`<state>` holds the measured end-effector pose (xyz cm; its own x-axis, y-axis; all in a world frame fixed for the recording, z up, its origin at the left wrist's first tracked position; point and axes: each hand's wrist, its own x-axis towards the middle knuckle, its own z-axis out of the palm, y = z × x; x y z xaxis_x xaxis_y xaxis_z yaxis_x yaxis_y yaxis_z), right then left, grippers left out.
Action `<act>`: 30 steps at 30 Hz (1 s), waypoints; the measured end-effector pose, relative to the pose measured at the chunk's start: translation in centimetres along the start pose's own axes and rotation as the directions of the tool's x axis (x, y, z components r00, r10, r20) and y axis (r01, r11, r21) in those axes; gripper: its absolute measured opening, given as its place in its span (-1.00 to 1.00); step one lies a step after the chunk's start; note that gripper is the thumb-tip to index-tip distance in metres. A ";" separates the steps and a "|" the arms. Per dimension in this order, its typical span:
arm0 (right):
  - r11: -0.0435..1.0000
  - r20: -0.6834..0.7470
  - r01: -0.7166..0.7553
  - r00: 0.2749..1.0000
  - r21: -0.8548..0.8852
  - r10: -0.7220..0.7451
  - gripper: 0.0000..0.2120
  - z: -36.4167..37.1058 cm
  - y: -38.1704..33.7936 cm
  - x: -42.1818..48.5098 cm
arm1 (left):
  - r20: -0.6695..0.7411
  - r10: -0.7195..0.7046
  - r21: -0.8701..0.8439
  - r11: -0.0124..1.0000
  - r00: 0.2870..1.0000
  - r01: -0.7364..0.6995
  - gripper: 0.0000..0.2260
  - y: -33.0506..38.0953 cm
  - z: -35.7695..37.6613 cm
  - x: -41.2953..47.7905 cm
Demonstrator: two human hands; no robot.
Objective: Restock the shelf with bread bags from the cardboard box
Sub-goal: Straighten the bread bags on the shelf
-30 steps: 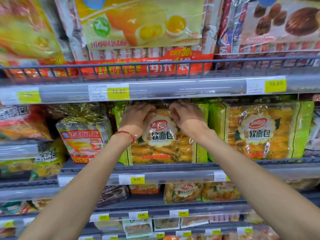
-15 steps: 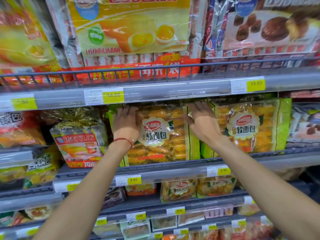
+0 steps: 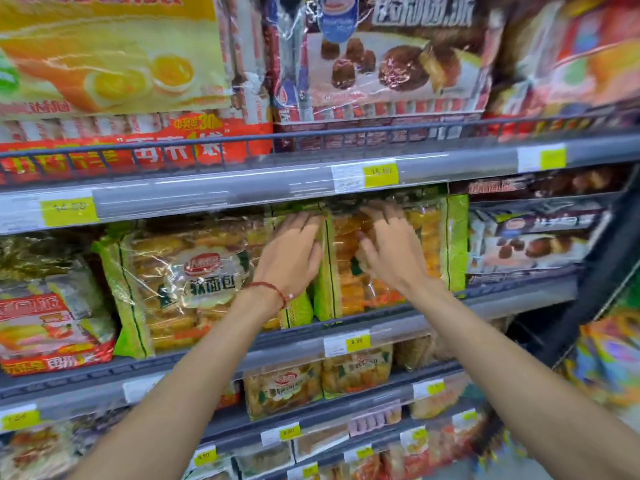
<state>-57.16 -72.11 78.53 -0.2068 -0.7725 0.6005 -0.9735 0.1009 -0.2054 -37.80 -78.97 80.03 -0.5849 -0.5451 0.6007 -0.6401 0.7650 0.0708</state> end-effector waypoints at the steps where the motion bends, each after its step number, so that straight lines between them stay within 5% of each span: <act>1: 1.000 0.023 0.015 1.000 0.008 -0.015 -0.50 -0.4 0.9 0.5 | 0.039 -0.025 -0.004 1.000 0.999 0.025 -0.58 1.0 0.6 1.1; 8: 0.984 0.159 0.154 0.973 0.088 -0.167 -0.74 -1.5 7.0 3.4 | 0.087 -0.012 0.133 0.991 0.996 0.000 -0.67 5.0 5.1 7.1; 11: 0.982 0.193 0.151 0.966 0.117 -0.171 -0.77 -1.4 9.5 3.5 | -0.003 -0.025 0.159 0.987 1.000 0.025 -0.77 5.0 6.5 6.8; 19: 0.994 0.112 0.108 0.988 -0.017 -0.105 -0.46 -2.6 15.3 4.3 | -0.120 -0.195 0.176 0.961 0.973 0.214 -0.86 6.3 7.0 6.5; 30: 0.997 0.160 0.062 0.985 0.047 -0.069 -0.44 -3.4 16.8 5.4 | -0.171 -0.272 0.165 0.940 0.947 0.299 -0.82 5.5 7.1 5.9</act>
<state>-74.93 -72.46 81.02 -0.1210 -0.8677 0.4821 -0.9788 0.0233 -0.2037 -48.33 -80.39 78.32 -0.2952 -0.6655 0.6856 -0.8589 0.4991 0.1146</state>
